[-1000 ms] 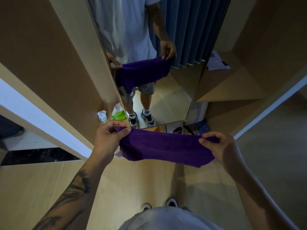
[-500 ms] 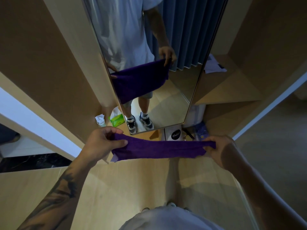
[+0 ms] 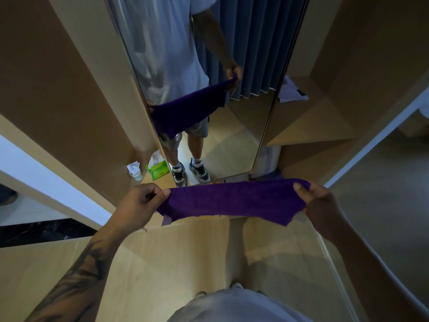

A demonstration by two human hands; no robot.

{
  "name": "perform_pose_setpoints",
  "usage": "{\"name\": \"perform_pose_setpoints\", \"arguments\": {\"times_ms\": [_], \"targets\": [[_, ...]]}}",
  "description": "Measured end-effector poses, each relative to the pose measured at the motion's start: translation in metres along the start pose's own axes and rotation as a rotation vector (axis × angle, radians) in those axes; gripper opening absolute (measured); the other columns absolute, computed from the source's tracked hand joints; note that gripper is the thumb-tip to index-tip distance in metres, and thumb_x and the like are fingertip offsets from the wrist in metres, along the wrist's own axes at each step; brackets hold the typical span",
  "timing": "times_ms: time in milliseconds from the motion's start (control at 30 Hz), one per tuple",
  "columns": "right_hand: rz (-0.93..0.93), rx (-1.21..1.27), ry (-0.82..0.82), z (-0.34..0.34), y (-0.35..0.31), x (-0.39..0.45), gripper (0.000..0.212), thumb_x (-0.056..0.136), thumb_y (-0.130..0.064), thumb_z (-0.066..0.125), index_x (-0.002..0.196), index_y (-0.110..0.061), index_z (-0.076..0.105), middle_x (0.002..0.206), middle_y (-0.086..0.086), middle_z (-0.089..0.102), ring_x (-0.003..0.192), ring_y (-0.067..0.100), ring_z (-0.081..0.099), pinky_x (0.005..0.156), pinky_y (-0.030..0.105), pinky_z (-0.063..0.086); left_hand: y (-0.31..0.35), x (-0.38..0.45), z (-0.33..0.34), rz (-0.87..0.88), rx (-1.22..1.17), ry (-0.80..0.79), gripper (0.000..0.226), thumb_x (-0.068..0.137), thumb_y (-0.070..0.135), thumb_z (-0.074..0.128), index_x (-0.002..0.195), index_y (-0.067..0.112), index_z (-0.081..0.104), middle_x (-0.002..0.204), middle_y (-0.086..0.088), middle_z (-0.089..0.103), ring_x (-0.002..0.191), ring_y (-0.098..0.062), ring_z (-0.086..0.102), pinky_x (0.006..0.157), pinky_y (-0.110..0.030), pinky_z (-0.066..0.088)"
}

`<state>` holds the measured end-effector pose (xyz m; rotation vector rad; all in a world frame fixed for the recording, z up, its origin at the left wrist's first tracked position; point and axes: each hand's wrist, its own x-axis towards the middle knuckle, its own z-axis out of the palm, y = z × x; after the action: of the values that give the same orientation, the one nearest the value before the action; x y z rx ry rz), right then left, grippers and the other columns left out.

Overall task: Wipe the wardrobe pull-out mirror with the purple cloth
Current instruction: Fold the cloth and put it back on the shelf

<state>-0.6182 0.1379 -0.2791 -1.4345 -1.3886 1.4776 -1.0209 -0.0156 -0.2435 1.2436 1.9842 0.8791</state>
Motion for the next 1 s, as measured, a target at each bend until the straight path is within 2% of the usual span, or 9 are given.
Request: {"name": "perform_pose_setpoints", "arguments": {"times_ms": [100,233,300,467,600,700,867,933,1000], "targets": [[-0.056,-0.060,0.088,0.008,0.001,-0.001,0.038,0.097,-0.046,0.058,0.105,-0.013,0.073,0.097,0.030,0.071,0.090,0.048,0.069,0.076,0.051,0.054,0.006,-0.001,0.008,0.004,-0.069,0.042,0.033,0.099,0.029,0.070,0.072,0.010,0.065,0.070,-0.007,0.063,0.066,-0.015,0.055,0.066,-0.034,0.042],[-0.151,-0.201,0.195,0.022,0.002,-0.002,0.033,0.108,-0.033,0.053,0.093,-0.007,0.066,0.082,0.034,0.066,0.074,0.054,0.065,0.055,0.052,0.053,0.019,-0.007,0.021,-0.084,-0.345,0.102,0.051,0.088,0.044,0.071,0.085,-0.007,0.065,0.085,-0.032,0.064,0.073,-0.026,0.057,0.070,-0.040,0.046],[-0.085,-0.255,0.200,0.033,0.003,-0.003,0.029,0.108,-0.034,0.053,0.092,-0.014,0.066,0.079,0.025,0.069,0.071,0.044,0.069,0.059,0.051,0.057,0.023,-0.008,0.031,-0.162,-0.452,0.153,0.056,0.090,0.041,0.075,0.088,-0.012,0.058,0.082,-0.034,0.062,0.072,-0.029,0.057,0.065,-0.040,0.045],[-0.023,-0.297,0.157,0.077,0.003,-0.008,0.030,0.106,-0.039,0.052,0.093,-0.015,0.063,0.089,0.014,0.068,0.084,0.032,0.068,0.073,0.042,0.051,0.041,-0.006,0.065,-0.273,-0.547,0.184,0.033,0.091,0.027,0.082,0.087,0.002,0.062,0.077,-0.019,0.068,0.065,-0.028,0.063,0.052,-0.032,0.050],[-0.067,-0.344,0.054,0.123,-0.001,-0.028,0.019,0.106,-0.043,0.052,0.093,-0.031,0.058,0.085,-0.008,0.066,0.075,-0.001,0.064,0.060,0.022,0.042,0.058,-0.008,0.095,-0.331,-0.630,0.129,0.030,0.091,0.019,0.082,0.098,-0.007,0.068,0.072,-0.013,0.072,0.051,-0.012,0.066,0.045,-0.022,0.051],[-0.121,-0.343,0.015,0.148,-0.008,-0.037,0.017,0.105,-0.046,0.051,0.094,-0.034,0.057,0.082,-0.011,0.065,0.074,-0.006,0.062,0.060,0.020,0.042,0.071,-0.011,0.114,-0.341,-0.692,0.118,0.025,0.092,0.018,0.081,0.091,-0.004,0.069,0.063,-0.011,0.067,0.044,-0.011,0.061,0.039,-0.021,0.046],[-0.246,-0.269,-0.006,0.162,-0.019,-0.052,0.013,0.106,-0.034,0.055,0.094,-0.040,0.057,0.089,-0.024,0.066,0.080,-0.003,0.064,0.063,0.011,0.045,0.080,-0.012,0.124,-0.345,-0.857,0.095,0.026,0.100,0.017,0.071,0.098,-0.008,0.074,0.093,-0.029,0.075,0.083,-0.036,0.070,0.080,-0.046,0.059],[-0.311,-0.291,0.004,0.160,-0.020,-0.054,0.009,0.106,-0.031,0.056,0.100,-0.036,0.062,0.088,-0.015,0.067,0.083,-0.001,0.064,0.066,0.011,0.045,0.080,-0.012,0.122,-0.343,-0.903,0.105,0.025,0.102,0.017,0.067,0.102,-0.006,0.076,0.097,-0.032,0.075,0.086,-0.039,0.069,0.083,-0.049,0.059],[-0.360,-0.325,0.002,0.159,-0.019,-0.056,0.012,0.104,-0.030,0.058,0.112,-0.028,0.067,0.097,-0.014,0.065,0.088,0.000,0.063,0.070,0.010,0.045,0.081,-0.012,0.120,-0.350,-0.910,0.105,0.026,0.102,0.019,0.068,0.103,-0.005,0.077,0.094,-0.035,0.072,0.080,-0.039,0.066,0.071,-0.044,0.056]]}}
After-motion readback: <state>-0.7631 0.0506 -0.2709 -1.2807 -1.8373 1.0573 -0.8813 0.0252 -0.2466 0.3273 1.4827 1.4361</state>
